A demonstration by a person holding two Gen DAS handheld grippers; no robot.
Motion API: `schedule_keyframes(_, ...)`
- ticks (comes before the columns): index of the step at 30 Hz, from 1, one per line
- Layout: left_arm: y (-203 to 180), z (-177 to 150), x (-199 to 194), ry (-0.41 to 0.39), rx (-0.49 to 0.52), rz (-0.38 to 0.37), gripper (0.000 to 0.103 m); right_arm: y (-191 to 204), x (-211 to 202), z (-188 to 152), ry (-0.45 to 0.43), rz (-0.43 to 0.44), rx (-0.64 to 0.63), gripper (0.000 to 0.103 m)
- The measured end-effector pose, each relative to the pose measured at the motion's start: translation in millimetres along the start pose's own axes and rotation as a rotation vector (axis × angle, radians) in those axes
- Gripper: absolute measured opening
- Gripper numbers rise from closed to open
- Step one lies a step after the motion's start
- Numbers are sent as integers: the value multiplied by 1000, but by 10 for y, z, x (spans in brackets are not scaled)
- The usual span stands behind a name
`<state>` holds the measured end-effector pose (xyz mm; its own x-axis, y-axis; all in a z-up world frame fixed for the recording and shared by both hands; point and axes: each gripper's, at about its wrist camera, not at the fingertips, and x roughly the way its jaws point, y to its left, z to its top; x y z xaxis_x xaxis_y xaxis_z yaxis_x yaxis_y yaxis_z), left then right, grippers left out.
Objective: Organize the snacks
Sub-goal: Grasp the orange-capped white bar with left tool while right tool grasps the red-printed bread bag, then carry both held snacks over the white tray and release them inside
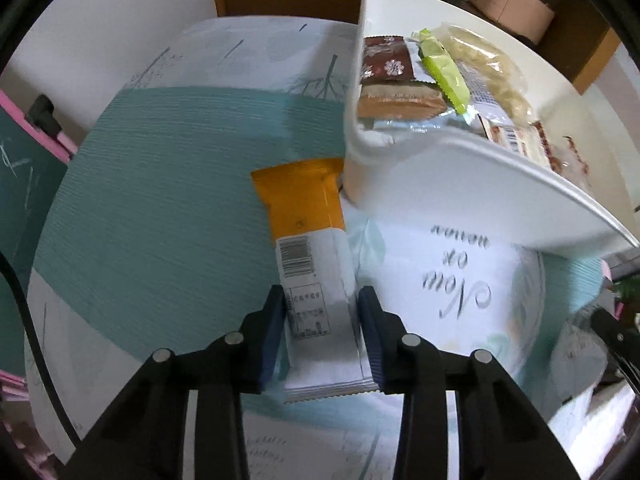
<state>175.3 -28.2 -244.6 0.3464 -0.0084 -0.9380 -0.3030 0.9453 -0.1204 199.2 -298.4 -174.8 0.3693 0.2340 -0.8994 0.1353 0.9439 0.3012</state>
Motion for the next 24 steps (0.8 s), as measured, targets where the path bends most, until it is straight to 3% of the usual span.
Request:
schedule_keyframes(6, 229, -142, -306, -10, 12, -69, 30, 58, -95, -152, 14, 39, -32, 24)
schedule_keyframes(13, 121, -178, -815, -93, 109, -134, 30, 169, -259, -277, 11, 82, -79, 24)
schedule_keyframes(18, -103, -63, -1100, -147, 144, -202, 30, 336, -482, -246, -34, 121, -127, 24)
schedule_keyframes(24, -402, 133, -1627, -267, 217, -261, 30, 549, -877, -74, -135, 161, -187, 24)
